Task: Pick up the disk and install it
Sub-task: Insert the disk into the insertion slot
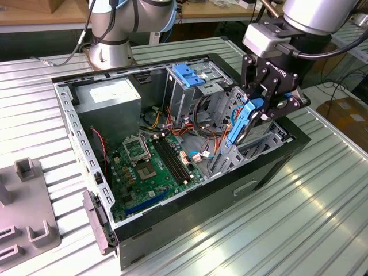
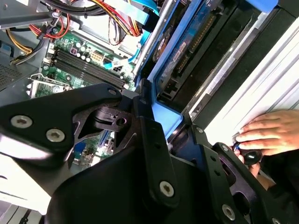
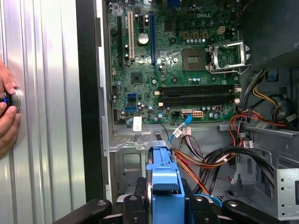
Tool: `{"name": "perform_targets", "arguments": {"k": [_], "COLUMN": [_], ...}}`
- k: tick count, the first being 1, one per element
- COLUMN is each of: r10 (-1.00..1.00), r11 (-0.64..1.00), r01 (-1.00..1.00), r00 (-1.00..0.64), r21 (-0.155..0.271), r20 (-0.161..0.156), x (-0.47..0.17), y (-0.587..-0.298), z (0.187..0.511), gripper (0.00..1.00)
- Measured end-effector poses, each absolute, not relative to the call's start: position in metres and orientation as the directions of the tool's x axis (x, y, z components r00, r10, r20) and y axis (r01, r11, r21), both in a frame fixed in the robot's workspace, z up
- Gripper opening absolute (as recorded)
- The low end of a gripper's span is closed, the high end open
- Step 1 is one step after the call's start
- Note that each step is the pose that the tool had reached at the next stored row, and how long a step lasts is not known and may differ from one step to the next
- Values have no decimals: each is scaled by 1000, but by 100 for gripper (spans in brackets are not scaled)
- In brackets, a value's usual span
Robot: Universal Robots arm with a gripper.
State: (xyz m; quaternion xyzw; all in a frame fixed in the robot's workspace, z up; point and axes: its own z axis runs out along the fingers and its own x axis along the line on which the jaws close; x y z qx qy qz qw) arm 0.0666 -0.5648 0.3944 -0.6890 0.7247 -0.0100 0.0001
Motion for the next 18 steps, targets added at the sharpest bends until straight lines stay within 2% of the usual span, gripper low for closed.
{"name": "perform_targets", "arguments": {"k": [18], "r10": [-999], "r11": [50], "r01": [-999], "r00": [-51], "r21": [-14], "r20": [14], "x": [67], "y": [-565], "z": [368], "gripper": [37]}}
